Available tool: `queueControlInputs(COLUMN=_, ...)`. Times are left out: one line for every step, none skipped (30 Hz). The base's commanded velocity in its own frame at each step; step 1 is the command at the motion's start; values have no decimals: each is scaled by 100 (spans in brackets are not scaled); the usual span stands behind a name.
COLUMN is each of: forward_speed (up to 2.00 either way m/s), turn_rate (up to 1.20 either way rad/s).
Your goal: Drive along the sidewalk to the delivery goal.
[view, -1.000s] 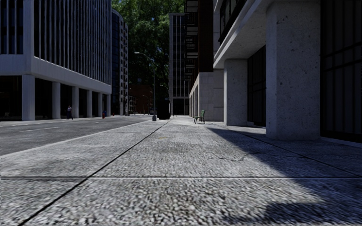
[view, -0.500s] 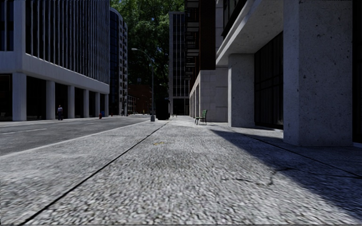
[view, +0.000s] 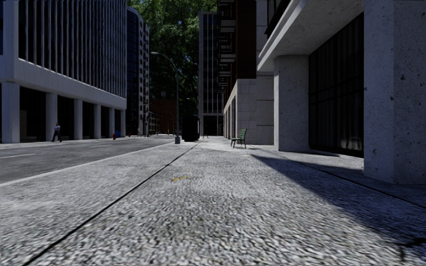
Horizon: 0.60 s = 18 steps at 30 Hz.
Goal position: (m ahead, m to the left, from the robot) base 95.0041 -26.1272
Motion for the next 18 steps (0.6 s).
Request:
queueControlInputs(forward_speed=200, turn_rate=0)
queueControlInputs(forward_speed=200, turn_rate=0)
queueControlInputs(forward_speed=200, turn_rate=0)
queueControlInputs(forward_speed=200, turn_rate=0)
queueControlInputs(forward_speed=200, turn_rate=0)
queueControlInputs(forward_speed=200, turn_rate=0)
queueControlInputs(forward_speed=200, turn_rate=0)
queueControlInputs(forward_speed=200, turn_rate=0)
queueControlInputs(forward_speed=200, turn_rate=0)
queueControlInputs(forward_speed=200, turn_rate=0)
queueControlInputs(forward_speed=200, turn_rate=0)
queueControlInputs(forward_speed=200, turn_rate=0)
queueControlInputs(forward_speed=200, turn_rate=0)
queueControlInputs(forward_speed=200, turn_rate=0)
queueControlInputs(forward_speed=200, turn_rate=0)
queueControlInputs(forward_speed=200, turn_rate=0)
queueControlInputs(forward_speed=200, turn_rate=0)
queueControlInputs(forward_speed=200, turn_rate=0)
